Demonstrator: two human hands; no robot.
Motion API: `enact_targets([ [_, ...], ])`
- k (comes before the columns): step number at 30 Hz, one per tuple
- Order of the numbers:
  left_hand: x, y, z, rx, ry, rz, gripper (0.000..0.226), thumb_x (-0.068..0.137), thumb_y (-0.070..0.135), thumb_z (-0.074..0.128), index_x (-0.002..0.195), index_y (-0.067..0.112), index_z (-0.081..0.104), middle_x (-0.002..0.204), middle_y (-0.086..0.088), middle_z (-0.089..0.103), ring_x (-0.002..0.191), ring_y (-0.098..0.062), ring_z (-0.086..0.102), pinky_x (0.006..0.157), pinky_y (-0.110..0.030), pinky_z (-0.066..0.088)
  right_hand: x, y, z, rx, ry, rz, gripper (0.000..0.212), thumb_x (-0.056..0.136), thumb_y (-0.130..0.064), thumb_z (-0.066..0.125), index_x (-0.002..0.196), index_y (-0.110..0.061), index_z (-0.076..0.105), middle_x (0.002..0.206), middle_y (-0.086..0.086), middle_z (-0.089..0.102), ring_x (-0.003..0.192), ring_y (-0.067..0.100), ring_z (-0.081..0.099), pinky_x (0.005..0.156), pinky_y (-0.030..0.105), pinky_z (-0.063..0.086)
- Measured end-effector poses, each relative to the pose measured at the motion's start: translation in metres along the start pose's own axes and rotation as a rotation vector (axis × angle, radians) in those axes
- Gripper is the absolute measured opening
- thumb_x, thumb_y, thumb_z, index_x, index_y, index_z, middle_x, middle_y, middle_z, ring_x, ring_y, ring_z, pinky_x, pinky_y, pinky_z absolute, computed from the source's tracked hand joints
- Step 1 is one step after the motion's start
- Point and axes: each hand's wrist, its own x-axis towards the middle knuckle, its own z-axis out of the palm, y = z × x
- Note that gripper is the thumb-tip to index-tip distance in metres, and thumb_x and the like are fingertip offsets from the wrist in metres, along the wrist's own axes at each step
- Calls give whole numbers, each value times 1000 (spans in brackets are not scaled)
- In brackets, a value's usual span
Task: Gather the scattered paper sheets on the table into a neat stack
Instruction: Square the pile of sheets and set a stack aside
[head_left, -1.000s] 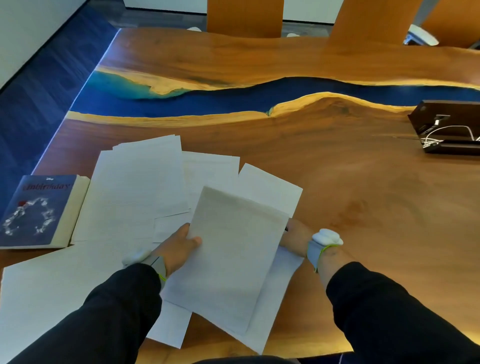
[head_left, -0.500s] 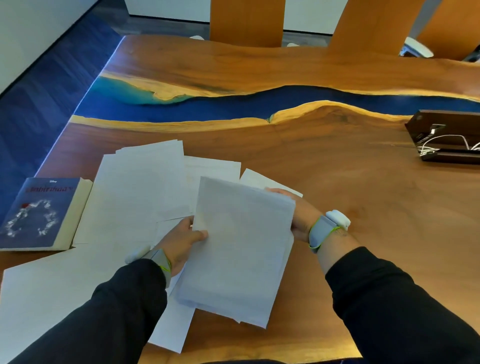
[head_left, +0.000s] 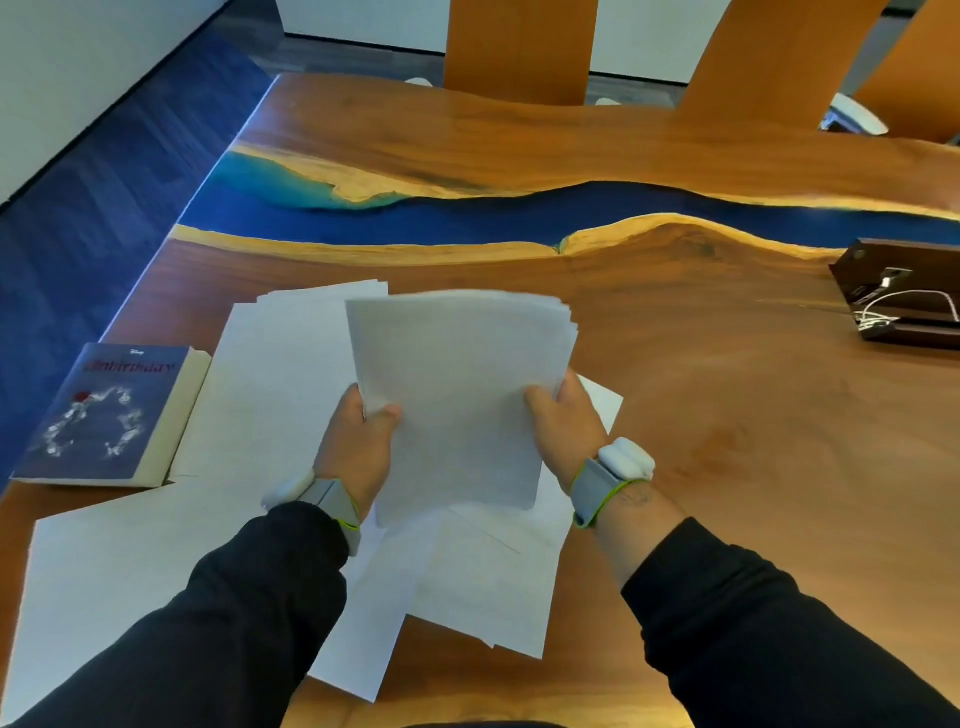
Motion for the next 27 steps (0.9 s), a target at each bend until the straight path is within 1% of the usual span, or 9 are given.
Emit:
enact_targets([
  [2, -5, 14, 0, -29, 87, 118, 24, 87, 33, 53, 108, 43, 59, 101, 15, 71, 93, -9, 68, 79, -40, 57, -2, -15, 6, 119, 53, -135, 36, 87, -22, 48, 117, -40, 57, 94, -21, 70, 82, -4, 67, 61, 10, 49],
  [4, -10, 21, 0, -48, 161, 210, 17, 88, 34, 52, 99, 46, 56, 94, 22, 68, 80, 4, 65, 67, -29, 51, -5, -27, 9, 203, 83, -241, 42, 89, -18, 49, 123, -42, 54, 101, -20, 70, 86, -4, 67, 62, 6, 49],
  [7, -16, 17, -3, -27, 219, 255, 15, 91, 29, 54, 103, 37, 50, 94, 17, 67, 78, 2, 64, 63, -26, 47, -11, -24, 18, 203, 73, -282, 45, 89, -13, 51, 117, -48, 49, 99, -22, 67, 87, -6, 66, 64, 6, 49],
  [10, -18, 2, -5, 5, 165, 176, 24, 95, 16, 52, 115, 28, 47, 100, 10, 65, 88, -10, 63, 66, -26, 47, -14, -2, 28, 106, 35, -141, 29, 90, -12, 50, 112, -31, 47, 94, -16, 63, 82, 0, 63, 61, 9, 46],
  [13, -15, -6, -6, 105, 141, 129, 20, 100, 16, 44, 114, 30, 49, 99, 15, 62, 89, -5, 59, 67, -24, 45, -13, 10, 33, 56, 42, -46, 23, 92, -11, 45, 110, -25, 48, 97, -3, 62, 79, 11, 61, 56, 6, 46],
  [18, -10, -7, -14, 169, 215, 219, 19, 102, 19, 39, 113, 32, 48, 97, 16, 59, 83, -2, 56, 65, -22, 40, -10, 8, 33, 95, 89, -111, 24, 89, -16, 46, 109, -30, 49, 85, -18, 61, 75, -7, 60, 53, 1, 44],
  [21, -8, -9, -15, 202, 154, 160, 20, 102, 17, 40, 113, 32, 46, 95, 17, 59, 80, -3, 56, 61, -20, 39, -7, 11, 36, 27, 85, -70, 18, 89, -18, 51, 106, -24, 47, 83, -12, 59, 70, 4, 59, 51, 3, 43],
  [23, -7, -12, -15, 244, 109, 123, 16, 104, 19, 39, 114, 26, 48, 95, 10, 61, 78, -5, 56, 59, -21, 39, -4, 13, 38, -39, 65, -35, 11, 93, -20, 51, 103, -21, 48, 86, -11, 59, 79, 15, 59, 58, 8, 44],
  [27, -2, -16, -24, 247, 147, 134, 14, 104, 22, 38, 112, 26, 48, 94, 13, 61, 78, -7, 58, 58, -23, 41, 1, 9, 40, -165, 16, -63, 22, 96, -34, 45, 114, -26, 51, 110, -4, 63, 104, 22, 61, 93, 38, 50],
])
